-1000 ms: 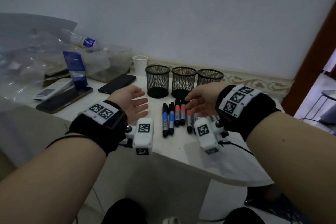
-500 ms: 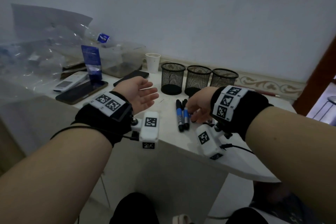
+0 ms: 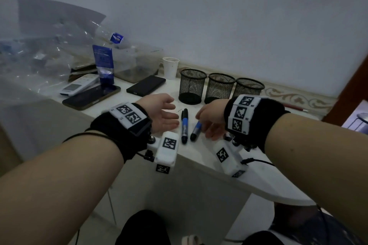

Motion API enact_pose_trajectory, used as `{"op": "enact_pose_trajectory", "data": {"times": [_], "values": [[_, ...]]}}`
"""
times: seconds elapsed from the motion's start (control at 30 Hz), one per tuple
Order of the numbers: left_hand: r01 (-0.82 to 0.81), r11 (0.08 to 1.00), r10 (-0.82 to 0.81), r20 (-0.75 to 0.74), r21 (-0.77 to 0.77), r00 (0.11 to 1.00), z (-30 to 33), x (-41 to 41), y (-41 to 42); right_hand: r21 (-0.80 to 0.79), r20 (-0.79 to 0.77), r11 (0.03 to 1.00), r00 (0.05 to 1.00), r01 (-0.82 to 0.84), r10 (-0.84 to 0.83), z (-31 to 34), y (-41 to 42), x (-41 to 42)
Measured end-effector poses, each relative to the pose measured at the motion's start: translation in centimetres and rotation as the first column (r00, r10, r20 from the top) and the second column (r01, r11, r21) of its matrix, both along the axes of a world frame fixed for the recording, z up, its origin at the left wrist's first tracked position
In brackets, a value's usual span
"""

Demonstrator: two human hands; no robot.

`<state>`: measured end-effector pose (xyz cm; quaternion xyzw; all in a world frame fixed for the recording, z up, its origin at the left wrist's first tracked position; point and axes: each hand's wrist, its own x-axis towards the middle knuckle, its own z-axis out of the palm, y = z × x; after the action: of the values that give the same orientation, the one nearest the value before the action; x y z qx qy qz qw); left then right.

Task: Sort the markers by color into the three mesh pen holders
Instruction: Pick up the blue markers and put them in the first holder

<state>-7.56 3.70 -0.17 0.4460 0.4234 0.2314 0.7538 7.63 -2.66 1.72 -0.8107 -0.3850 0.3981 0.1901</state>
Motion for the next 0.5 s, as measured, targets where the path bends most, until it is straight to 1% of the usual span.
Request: {"op": "enact_pose_trajectory", "data": {"times": [0.17, 0.33, 0.5], "values": [[0.075, 0.997, -0.075, -0.024, -0.026, 0.997, 0.26, 0.46, -0.15, 0.006, -0.078, 0.998, 0.995, 0.062, -0.061, 0.09, -0.29, 0.92], [0.148, 0.989, -0.149, -0.046, -0.029, 0.988, 0.55, 0.70, -0.04, 0.029, -0.117, 1.000, 0.993, 0.004, -0.001, 0.03, -0.42, 0.50], [0.179, 0.983, -0.181, -0.040, -0.040, 0.983, 0.05, 0.83, 0.19, 0.089, -0.240, 0.996, 0.970, -0.016, 0.037, -0.16, -0.95, 0.44]]}}
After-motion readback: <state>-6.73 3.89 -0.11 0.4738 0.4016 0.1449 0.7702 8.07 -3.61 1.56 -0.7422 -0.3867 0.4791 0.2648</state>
